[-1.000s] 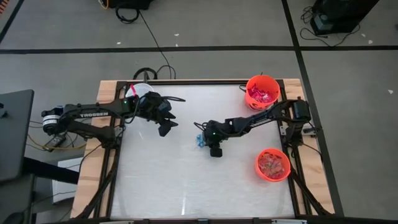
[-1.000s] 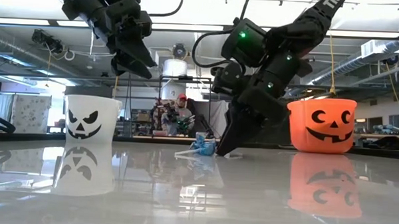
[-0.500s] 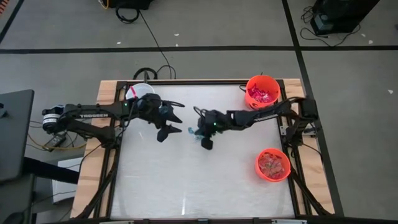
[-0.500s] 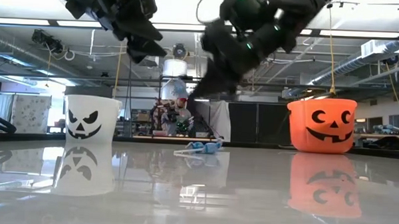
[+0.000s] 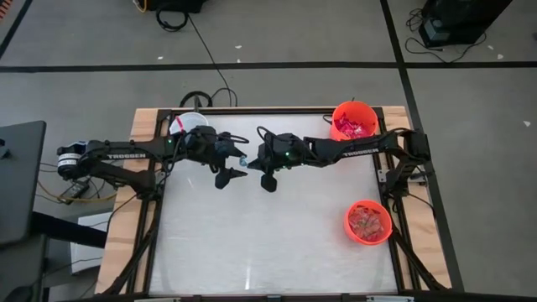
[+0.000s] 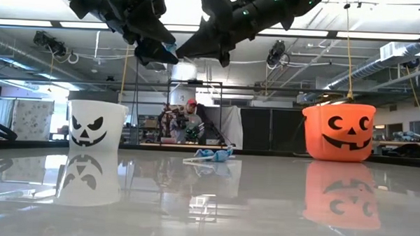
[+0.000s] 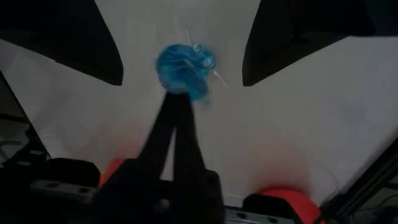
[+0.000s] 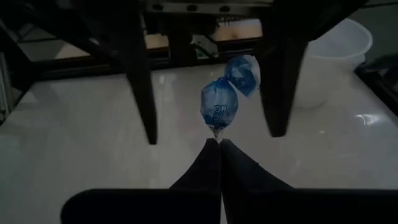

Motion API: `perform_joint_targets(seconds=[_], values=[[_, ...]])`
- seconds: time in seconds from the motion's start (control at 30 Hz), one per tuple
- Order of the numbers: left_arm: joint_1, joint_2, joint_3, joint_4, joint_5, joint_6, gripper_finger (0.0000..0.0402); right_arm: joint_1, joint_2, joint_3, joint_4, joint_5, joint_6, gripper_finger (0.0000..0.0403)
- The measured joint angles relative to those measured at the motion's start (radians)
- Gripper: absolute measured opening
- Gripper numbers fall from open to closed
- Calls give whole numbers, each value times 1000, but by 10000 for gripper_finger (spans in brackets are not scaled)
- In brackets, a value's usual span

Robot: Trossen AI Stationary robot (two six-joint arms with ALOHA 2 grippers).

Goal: Sort candy by brand, put in halloween buckets
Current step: Put the blue candy into the white bucket

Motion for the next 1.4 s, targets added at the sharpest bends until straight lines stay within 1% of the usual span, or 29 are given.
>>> perform_joint_targets(seconds=[0.07, 0.17, 0.23, 0.4, 0.5, 0.67, 0.77, 0.87, 0.97, 1.03, 1.13, 1.23, 1.4], values=[[2, 0, 0, 0, -2, -23, 329, 3, 0, 0, -4, -3, -6, 2], [3, 0, 0, 1, -4, -46, 303, 3, 0, 0, -7, -3, -8, 2], [4, 0, 0, 0, -4, -48, 277, 3, 0, 0, -7, -3, -8, 2], [21, 0, 0, 0, -3, -52, 195, 3, 0, 0, -9, -7, -8, 2], [29, 0, 0, 1, 4, -64, 153, 3, 0, 0, -10, -6, -9, 2], [33, 0, 0, 15, 14, -77, 106, 3, 0, 1, -21, -5, -5, 5], [34, 0, 0, 19, 5, -78, 85, -1, 0, 2, -32, 0, 24, 23], [60, -8, 0, 7, -34, -110, 80, -7, 0, 2, -96, 64, 49, 63], [130, -40, 0, -41, -73, -190, 93, -18, 0, 2, -189, 159, 44, 114], [197, -75, 1, -110, -109, -213, 100, -32, 0, 2, -237, 187, 53, 147], [310, -135, 1, -260, -187, -211, 100, -47, 0, 1, -298, 195, 74, 187], [429, -185, 1, -408, -251, -184, 95, -58, 0, 1, -342, 193, 82, 213], [597, -216, 1, -523, -260, -182, 94, -76, 0, -18, -361, 189, 126, 226]])
